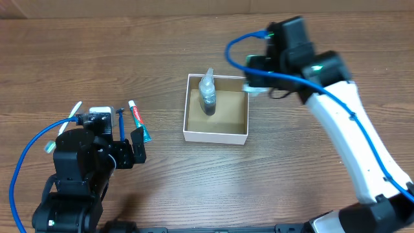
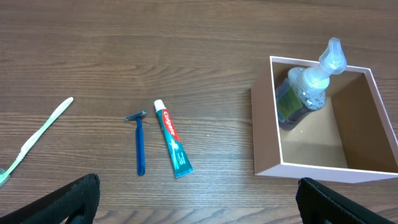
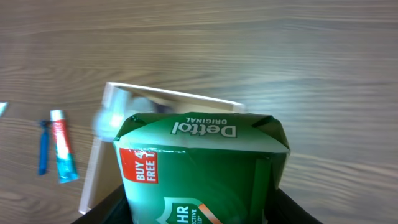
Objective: Pack container
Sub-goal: 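Place the Dettol bar in the box beside the bottle, withdraw right gripper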
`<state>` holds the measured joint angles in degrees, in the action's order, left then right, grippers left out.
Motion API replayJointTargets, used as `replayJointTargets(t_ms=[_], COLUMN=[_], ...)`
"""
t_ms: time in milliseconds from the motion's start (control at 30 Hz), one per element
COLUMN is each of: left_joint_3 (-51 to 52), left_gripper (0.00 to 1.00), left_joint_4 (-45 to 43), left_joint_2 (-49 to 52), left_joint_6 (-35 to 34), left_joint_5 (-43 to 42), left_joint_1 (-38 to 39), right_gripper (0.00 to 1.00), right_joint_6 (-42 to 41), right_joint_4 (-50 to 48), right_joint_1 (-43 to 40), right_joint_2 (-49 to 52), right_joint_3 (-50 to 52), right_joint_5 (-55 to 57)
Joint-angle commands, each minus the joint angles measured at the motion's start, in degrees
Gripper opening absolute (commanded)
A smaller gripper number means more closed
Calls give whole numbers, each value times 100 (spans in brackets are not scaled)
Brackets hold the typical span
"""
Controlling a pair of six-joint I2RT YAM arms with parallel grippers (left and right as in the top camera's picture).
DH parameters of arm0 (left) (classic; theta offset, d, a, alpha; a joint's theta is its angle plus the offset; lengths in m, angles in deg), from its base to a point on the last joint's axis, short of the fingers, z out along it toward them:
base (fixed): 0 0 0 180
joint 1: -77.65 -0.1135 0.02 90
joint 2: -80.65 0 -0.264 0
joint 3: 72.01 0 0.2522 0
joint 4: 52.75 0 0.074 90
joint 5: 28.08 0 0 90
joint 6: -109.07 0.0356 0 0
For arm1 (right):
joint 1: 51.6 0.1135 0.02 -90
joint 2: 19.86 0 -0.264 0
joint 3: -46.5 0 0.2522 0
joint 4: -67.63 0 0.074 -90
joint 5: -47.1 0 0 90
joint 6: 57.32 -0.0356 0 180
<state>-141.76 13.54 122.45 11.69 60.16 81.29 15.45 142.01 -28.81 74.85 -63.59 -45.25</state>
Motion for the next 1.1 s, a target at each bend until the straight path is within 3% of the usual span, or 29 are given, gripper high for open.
replayJointTargets(t_ms=[0, 300, 333, 367, 400, 500, 667, 800, 900, 1000, 1067], left_joint_3=[-151, -151, -151, -151, -151, -151, -151, -151, -151, -160, -256], left_gripper=[100, 100, 100, 100, 100, 100, 100, 100, 100, 100, 100], left_joint_4=[-9, -4, -4, -4, -4, -7, -2, -4, -50, 48, 400], left_joint_2=[17, 20, 20, 17, 17, 17, 17, 20, 28, 31, 92], left_joint_6=[-59, -57, -57, -57, -57, -57, -57, -55, -37, -175, -741], left_joint_5=[-83, -83, -83, -83, -83, -83, -83, -81, -63, -28, 271], left_joint_1=[-33, -35, -35, -35, -35, -35, -35, -33, -35, -24, -24], right_gripper=[4, 7, 24, 51, 62, 70, 64, 66, 73, 78, 78], right_joint_6=[-835, -809, -809, -809, -809, -807, -809, -1099, -1279, -1045, -645], right_joint_4=[-310, -505, -507, -509, -511, -553, -249, -2, 337, 1119, 1344], right_joint_1=[232, 234, 234, 234, 234, 234, 234, 122, -590, -1578, -2070], right_joint_2=[531, 1738, 1821, 1862, 1893, 1899, 1641, 498, -772, -1119, -1126], right_joint_3=[118, 127, 127, 127, 125, 122, -90, -348, -343, -264, 223], right_joint_5=[238, 74, 74, 74, 76, 76, 313, 852, 1464, 1447, 1108])
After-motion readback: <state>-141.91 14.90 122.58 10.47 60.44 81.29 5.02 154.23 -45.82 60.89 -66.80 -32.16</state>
